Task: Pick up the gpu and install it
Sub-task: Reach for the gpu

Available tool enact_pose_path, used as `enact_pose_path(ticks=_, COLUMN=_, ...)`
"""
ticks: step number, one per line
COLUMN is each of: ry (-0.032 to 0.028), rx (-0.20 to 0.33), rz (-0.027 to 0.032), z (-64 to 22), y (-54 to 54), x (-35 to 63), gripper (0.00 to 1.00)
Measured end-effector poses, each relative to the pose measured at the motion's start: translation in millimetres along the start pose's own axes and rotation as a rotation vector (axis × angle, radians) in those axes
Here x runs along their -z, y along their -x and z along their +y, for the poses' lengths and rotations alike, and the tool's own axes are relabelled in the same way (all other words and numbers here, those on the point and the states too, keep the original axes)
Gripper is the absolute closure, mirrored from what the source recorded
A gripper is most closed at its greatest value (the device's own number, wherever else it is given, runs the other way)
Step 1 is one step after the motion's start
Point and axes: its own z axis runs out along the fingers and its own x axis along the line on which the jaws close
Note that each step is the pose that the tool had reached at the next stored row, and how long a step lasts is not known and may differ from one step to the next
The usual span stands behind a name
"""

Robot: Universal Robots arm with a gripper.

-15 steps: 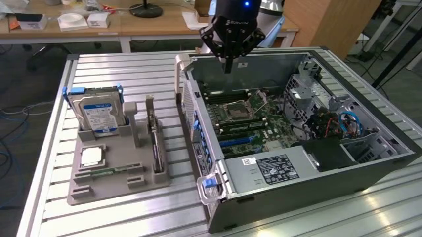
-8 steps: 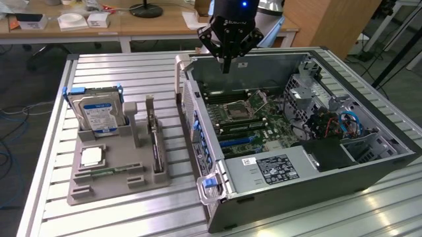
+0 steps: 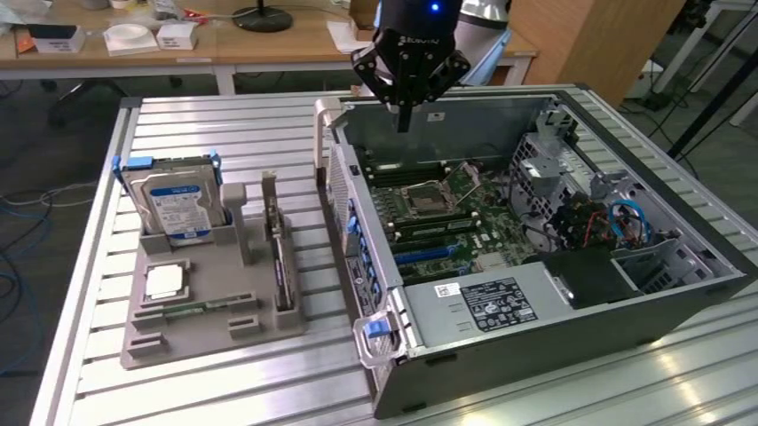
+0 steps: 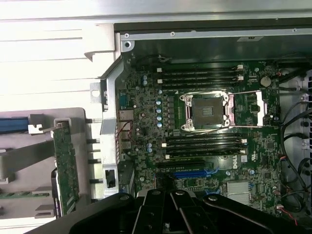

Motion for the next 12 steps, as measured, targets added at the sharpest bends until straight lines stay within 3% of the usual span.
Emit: enact_pose_path(ticks=12, ry=-0.0001, rx=0.0, rz=0.0001, z=-0.6, y=-7.2, x=-0.2, gripper=0.89)
